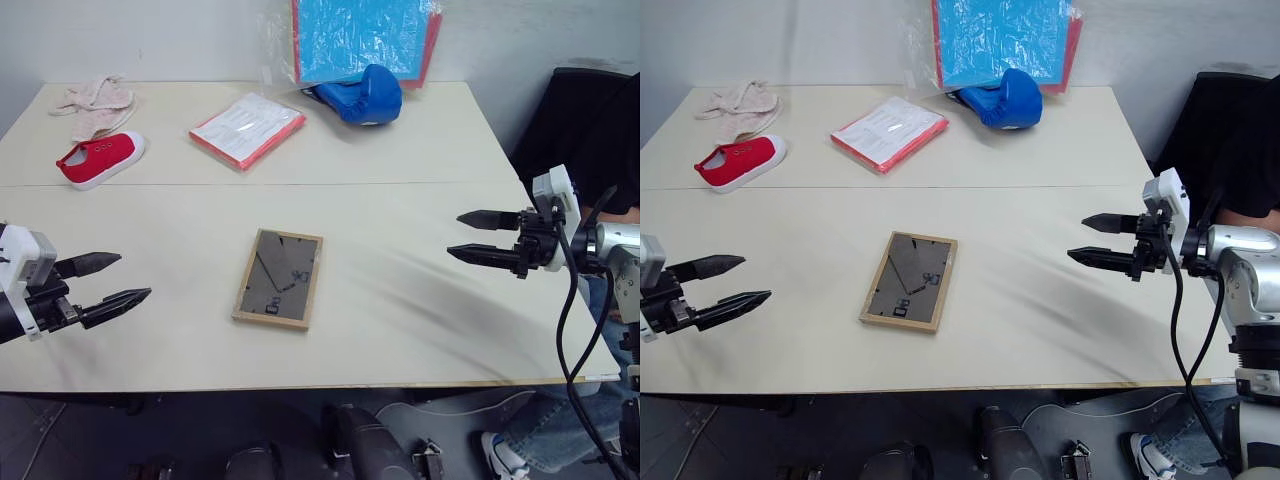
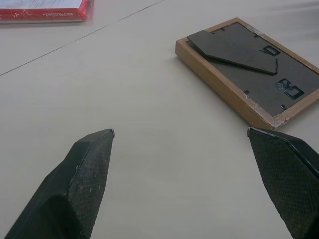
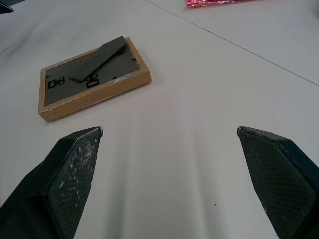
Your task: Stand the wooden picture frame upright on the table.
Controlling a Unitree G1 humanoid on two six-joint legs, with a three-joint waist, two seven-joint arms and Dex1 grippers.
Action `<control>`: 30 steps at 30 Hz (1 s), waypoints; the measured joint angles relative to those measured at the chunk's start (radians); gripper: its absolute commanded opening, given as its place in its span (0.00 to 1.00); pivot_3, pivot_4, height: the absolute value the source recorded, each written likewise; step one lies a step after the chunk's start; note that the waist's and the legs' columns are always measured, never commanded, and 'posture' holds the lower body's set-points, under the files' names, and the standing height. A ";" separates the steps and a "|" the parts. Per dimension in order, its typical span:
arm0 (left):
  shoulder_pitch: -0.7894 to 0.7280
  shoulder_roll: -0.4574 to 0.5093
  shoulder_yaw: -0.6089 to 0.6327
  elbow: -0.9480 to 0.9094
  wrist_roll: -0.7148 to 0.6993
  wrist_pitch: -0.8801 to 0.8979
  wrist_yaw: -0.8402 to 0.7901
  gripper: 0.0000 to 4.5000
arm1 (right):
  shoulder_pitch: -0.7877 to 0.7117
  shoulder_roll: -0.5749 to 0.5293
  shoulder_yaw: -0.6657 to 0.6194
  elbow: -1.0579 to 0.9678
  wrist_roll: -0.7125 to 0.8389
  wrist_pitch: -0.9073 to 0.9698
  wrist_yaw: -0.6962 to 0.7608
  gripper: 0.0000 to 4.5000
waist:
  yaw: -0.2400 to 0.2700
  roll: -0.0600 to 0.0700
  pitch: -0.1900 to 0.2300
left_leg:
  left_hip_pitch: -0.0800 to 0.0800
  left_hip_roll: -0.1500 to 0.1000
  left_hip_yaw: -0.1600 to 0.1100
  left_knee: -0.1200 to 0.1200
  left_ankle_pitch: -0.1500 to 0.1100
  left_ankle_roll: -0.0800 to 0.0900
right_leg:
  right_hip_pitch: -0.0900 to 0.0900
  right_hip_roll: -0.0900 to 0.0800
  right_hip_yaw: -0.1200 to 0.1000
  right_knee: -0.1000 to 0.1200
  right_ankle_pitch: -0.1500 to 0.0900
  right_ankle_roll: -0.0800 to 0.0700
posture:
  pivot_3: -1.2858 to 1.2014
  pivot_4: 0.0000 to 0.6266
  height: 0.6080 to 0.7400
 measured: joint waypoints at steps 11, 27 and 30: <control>0.002 0.000 -0.057 -0.022 0.050 -0.016 0.037 1.00 | 0.050 0.018 0.019 -0.058 -0.052 -0.030 -0.056 0.99 | 0.000 0.000 0.000 | 0.000 0.000 0.000 0.000 0.000 0.000 | 0.000 0.000 0.000 0.000 0.000 0.000 | 0.52 0.24 1.00; -0.409 -0.076 -0.583 0.254 0.328 -0.257 -0.069 0.25 | -0.118 0.260 0.363 0.028 -0.328 -0.282 -0.058 0.27 | 0.001 0.001 0.000 | -0.003 0.001 0.002 0.014 -0.002 0.000 | -0.002 0.000 0.000 0.009 0.000 0.000 | 0.52 0.24 1.00; -0.473 -0.129 -0.658 0.291 0.368 -0.275 -0.073 0.06 | -0.177 0.343 0.413 0.128 -0.390 -0.365 -0.068 0.06 | -0.002 0.001 0.000 | -0.002 0.001 0.003 0.015 -0.003 0.000 | -0.002 0.000 0.001 0.010 0.000 0.000 | 0.52 0.24 1.00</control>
